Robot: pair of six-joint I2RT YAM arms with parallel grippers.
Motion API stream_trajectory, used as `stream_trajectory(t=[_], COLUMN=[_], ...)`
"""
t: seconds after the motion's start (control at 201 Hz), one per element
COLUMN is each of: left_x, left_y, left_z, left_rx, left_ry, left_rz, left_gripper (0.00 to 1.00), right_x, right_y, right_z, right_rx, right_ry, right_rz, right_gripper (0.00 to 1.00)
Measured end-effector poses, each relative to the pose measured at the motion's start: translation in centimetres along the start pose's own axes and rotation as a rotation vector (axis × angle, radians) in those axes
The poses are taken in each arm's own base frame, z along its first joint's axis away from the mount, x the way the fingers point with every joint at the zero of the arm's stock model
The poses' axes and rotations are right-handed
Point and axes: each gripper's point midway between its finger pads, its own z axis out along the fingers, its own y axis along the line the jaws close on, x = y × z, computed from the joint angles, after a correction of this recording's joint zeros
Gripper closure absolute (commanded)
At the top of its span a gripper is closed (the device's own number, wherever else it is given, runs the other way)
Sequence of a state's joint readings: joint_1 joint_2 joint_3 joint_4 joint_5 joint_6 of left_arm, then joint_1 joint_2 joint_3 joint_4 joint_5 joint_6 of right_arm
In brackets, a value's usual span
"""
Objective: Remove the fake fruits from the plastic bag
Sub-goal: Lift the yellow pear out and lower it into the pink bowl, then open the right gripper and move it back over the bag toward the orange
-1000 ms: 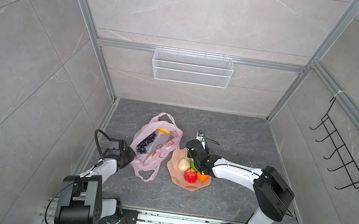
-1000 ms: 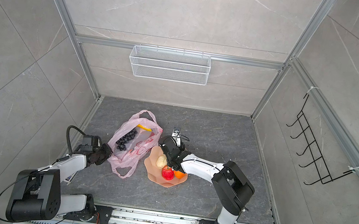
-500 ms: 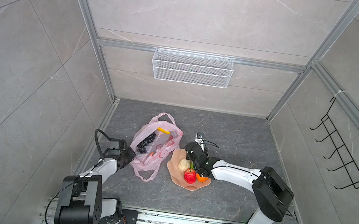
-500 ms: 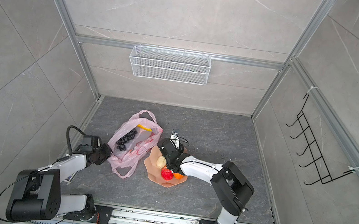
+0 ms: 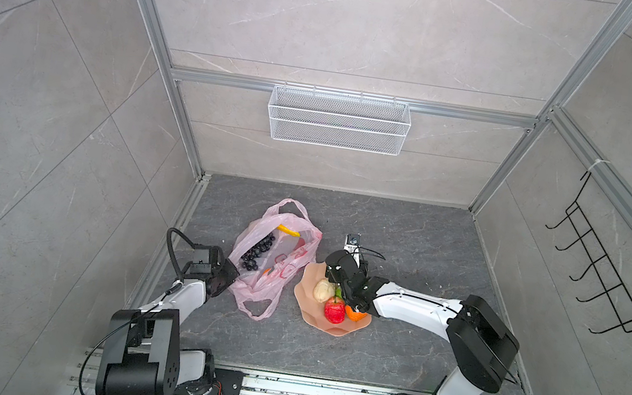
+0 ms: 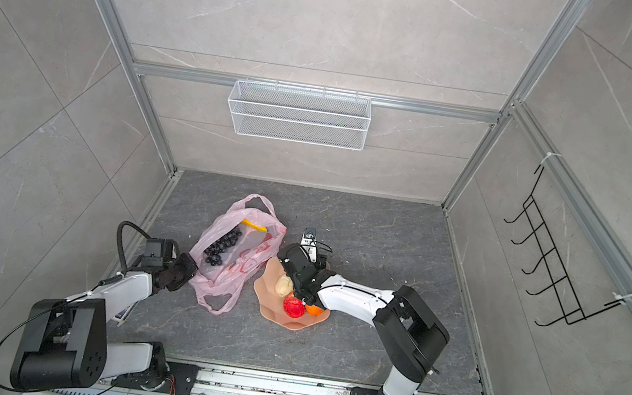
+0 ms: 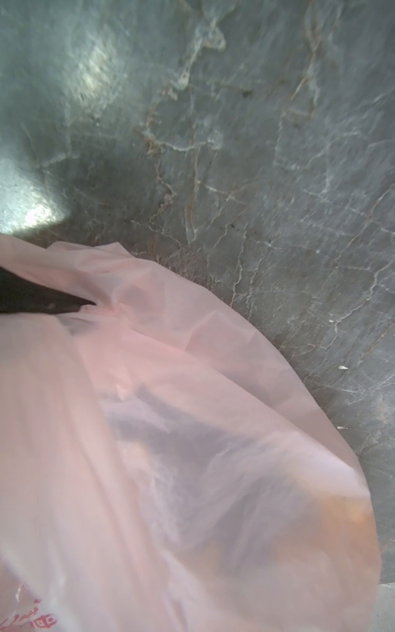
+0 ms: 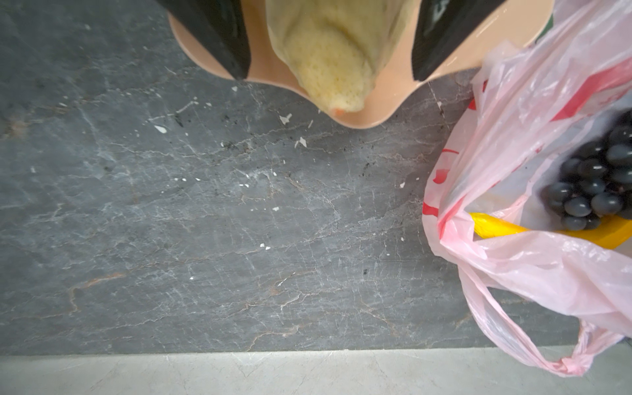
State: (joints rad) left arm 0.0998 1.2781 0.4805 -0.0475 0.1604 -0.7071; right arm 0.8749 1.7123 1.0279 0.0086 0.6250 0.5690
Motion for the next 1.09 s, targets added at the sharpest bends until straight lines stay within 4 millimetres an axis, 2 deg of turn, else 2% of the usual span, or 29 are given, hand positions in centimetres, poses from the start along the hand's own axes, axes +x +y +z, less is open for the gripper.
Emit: stream_trajectory(t=[0.164,0.314,0.488,0.588,0.722,0.851,0.961,1.09], left_x=[0.0,0.0,0.3,0.3,0.4,0.7,0.7,0.5], left_y=[0.0,-0.1,-0.5,-0.8,-1.6,-3.0,-4.2,-4.1], left_z=[0.0,0.0,-0.1,-0.1,-0.3,-0.7,-1.0,-1.1], left_rx=[0.000,0.003,0.004,0.000,-0.003,-0.019,-0.022,-0.040], left_ry=[0.000,-0.001,-0.002,-0.006,-0.019,-0.040,-0.065,-0.080], left_rz=[0.001,0.009,0.032,0.051,0.096,0.176,0.231,0.239], left_gripper=[1.00,1.00,1.00,1.00,1.00,1.00,1.00,1.00], right_x=[-2.7,-4.8,-5.3,-5.5,-6.2,-6.2,-5.4,-3.5], right_y=[-0.4,-0.7,0.3,1.6,5.1,10.7,16.1,19.9], right_z=[-1.8,-2.9,-3.5,-3.9,-4.1,-4.4,-4.3,-3.1], right_rx=[-0.050,-0.085,-0.140,-0.194,-0.277,-0.368,-0.447,-0.483], right_ry=[-0.021,-0.029,0.005,0.041,0.073,0.107,0.155,0.233], right_rz=[0.051,0.084,0.084,0.079,0.064,0.012,-0.033,-0.063], right_gripper=[0.18,0.22,0.27,0.29,0.30,0.31,0.32,0.33])
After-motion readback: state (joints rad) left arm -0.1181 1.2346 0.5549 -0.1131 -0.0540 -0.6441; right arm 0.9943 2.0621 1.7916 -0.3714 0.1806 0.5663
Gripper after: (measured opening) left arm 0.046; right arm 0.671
